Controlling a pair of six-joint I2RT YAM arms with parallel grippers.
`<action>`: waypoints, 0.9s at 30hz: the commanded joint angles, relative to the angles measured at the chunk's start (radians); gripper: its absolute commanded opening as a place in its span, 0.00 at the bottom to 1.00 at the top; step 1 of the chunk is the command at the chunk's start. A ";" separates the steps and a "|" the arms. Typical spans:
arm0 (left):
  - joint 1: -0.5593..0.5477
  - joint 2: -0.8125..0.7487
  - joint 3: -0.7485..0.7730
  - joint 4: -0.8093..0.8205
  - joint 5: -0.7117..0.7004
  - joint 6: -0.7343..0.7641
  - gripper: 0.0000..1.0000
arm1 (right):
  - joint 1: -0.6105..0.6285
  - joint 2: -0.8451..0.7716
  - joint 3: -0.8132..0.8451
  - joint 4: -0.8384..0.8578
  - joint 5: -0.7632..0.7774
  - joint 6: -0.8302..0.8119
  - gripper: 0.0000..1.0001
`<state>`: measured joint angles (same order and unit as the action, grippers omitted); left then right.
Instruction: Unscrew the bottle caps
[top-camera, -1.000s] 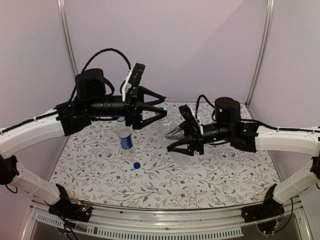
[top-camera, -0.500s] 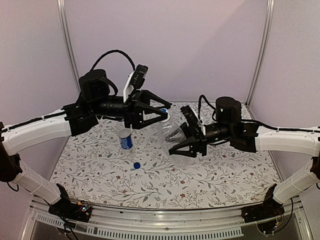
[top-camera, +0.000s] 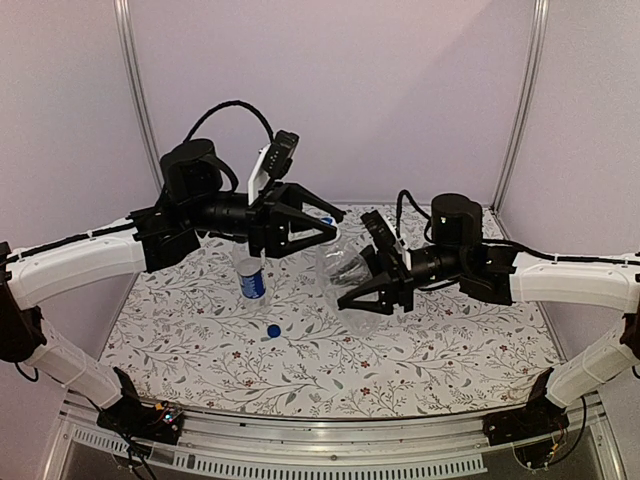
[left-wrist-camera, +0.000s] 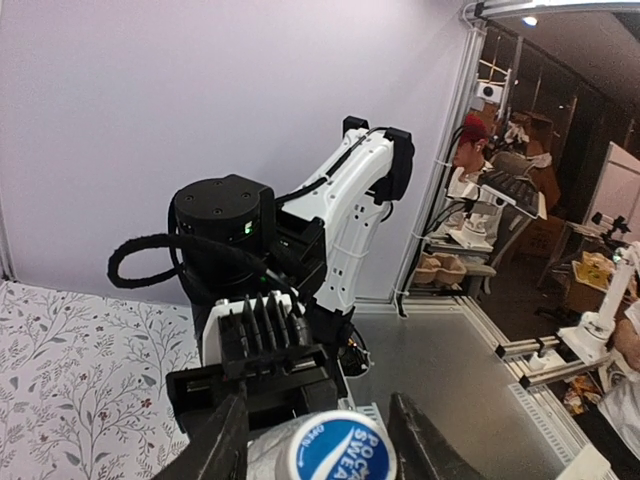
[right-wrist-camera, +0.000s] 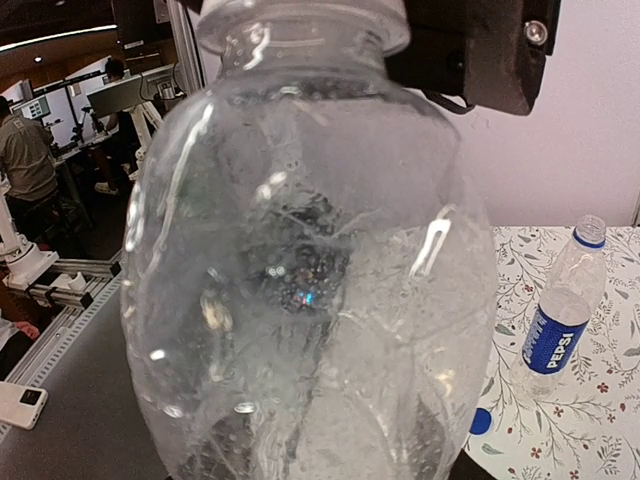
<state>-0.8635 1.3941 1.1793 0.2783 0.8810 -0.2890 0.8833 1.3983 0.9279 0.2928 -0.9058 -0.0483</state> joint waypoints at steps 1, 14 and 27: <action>0.010 0.004 0.019 0.037 0.009 -0.012 0.47 | 0.003 0.015 -0.012 0.026 -0.019 0.000 0.32; 0.011 0.005 0.015 0.023 0.011 -0.007 0.21 | 0.003 0.016 -0.012 0.029 -0.005 0.004 0.30; -0.002 -0.088 -0.047 -0.066 -0.350 -0.046 0.00 | 0.000 -0.050 -0.016 -0.011 0.299 -0.003 0.27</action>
<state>-0.8627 1.3632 1.1614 0.2634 0.7647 -0.2813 0.8841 1.3972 0.9203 0.2924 -0.7753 -0.0345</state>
